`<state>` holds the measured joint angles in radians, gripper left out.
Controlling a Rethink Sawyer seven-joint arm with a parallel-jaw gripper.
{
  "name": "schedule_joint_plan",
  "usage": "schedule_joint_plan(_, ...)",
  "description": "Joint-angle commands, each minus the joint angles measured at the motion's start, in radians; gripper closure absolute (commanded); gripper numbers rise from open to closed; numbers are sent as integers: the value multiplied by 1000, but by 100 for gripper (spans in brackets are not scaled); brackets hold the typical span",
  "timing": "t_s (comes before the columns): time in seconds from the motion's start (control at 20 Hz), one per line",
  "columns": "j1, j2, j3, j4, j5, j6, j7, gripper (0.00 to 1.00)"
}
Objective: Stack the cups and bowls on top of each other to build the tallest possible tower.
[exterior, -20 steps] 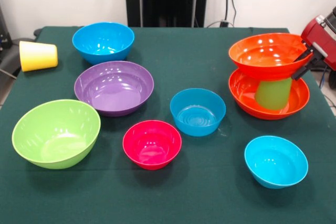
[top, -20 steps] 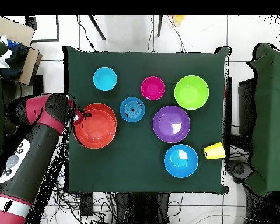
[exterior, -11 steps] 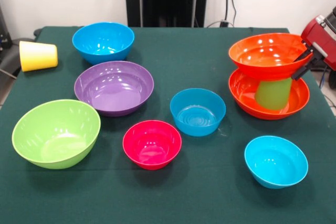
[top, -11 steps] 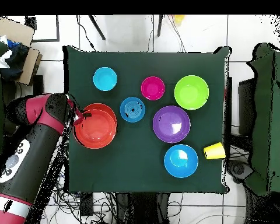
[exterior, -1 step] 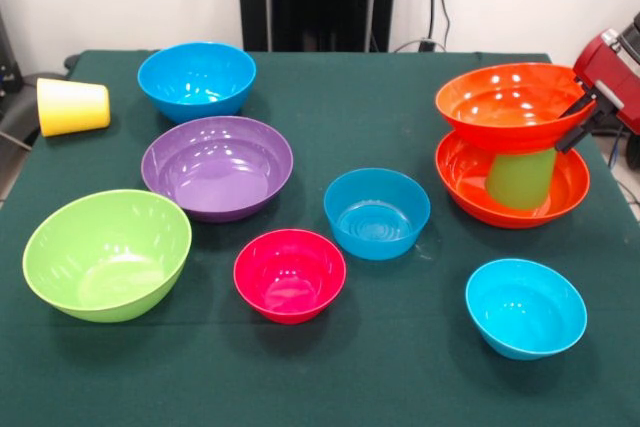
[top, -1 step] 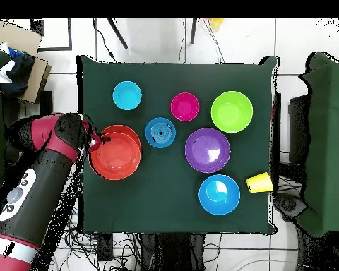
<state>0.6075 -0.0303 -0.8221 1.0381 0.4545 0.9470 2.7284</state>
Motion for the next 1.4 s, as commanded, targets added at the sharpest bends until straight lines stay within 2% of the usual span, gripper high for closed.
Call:
schedule_joint_plan(0.05, -30, -5, 68, -15, -40, 60, 106, 100)
schedule_joint_plan(1.4, -28, -15, 72, 5, -48, 52, 89, 100)
